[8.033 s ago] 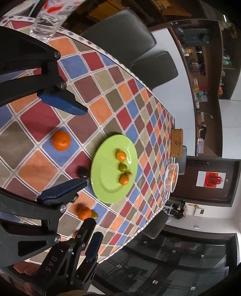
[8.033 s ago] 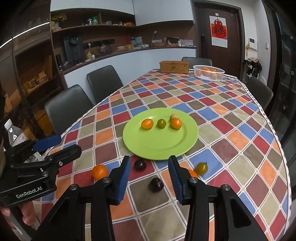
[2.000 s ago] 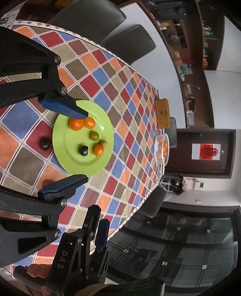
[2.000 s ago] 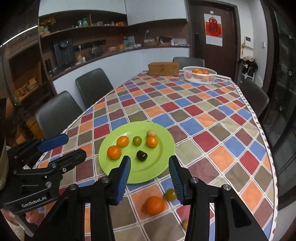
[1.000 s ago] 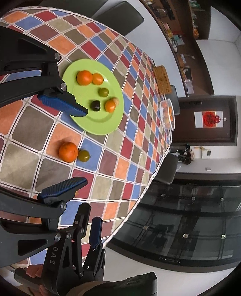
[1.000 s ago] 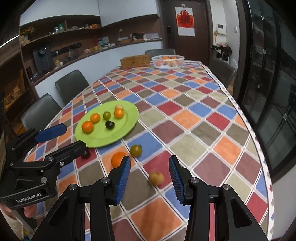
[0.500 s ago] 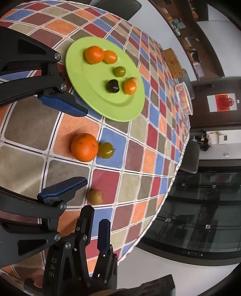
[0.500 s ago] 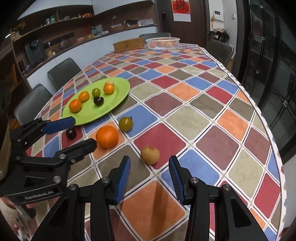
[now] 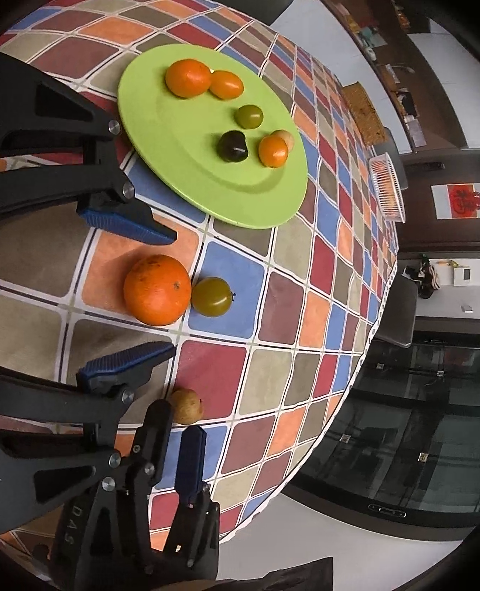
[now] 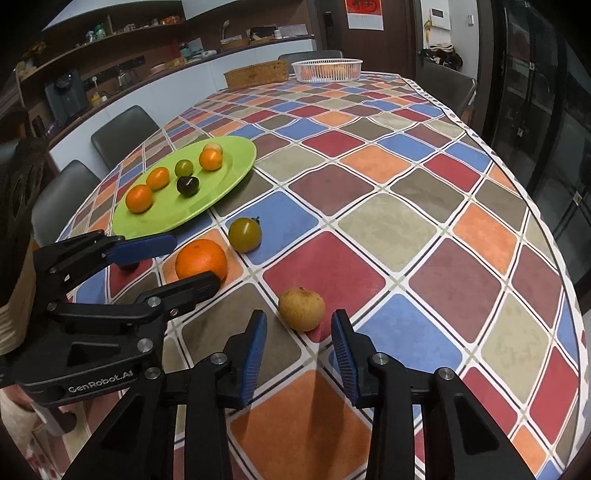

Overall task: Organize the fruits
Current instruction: 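Grasp an orange with the left gripper while the right gripper grasps a brown kiwi, then carry the orange and kiwi over the green plate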

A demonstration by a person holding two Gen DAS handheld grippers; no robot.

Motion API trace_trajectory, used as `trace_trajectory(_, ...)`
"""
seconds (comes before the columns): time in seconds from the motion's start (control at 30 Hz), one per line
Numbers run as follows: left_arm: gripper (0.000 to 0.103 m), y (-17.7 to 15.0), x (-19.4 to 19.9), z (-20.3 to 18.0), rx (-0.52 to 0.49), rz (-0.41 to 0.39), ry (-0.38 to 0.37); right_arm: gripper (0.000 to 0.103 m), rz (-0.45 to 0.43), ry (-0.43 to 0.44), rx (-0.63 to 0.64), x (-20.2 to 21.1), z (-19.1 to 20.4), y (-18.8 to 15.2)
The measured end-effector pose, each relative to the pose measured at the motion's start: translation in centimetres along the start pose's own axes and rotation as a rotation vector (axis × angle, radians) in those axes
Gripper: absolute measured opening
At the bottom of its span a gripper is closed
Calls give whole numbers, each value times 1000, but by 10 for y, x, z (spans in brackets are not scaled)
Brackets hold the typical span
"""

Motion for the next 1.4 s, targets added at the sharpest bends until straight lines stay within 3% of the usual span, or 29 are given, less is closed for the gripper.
trace_trajectory(0.3, 41, -1, -8, 0, 20, 30, 6, 31, -4, 3, 1, -4, 0, 5)
trace_trajectory(0.67, 41, -2, -8, 1, 38, 41, 19, 29, 20, 29, -42, -16, -8, 5)
trace_trajectory(1.4, 40, 7, 66, 7, 117, -93, 67, 29, -98, 71, 23, 37, 20, 22)
Point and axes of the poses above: each gripper's, at about its wrist camera, not at the fingertips, and x roughly against the way its jaws point, z to its left, y to its top, the point moved 5 cm from there along -x, roughly the way its jaws point, and after that the axes turned 1 degree about -z, right-handed, at the moved point
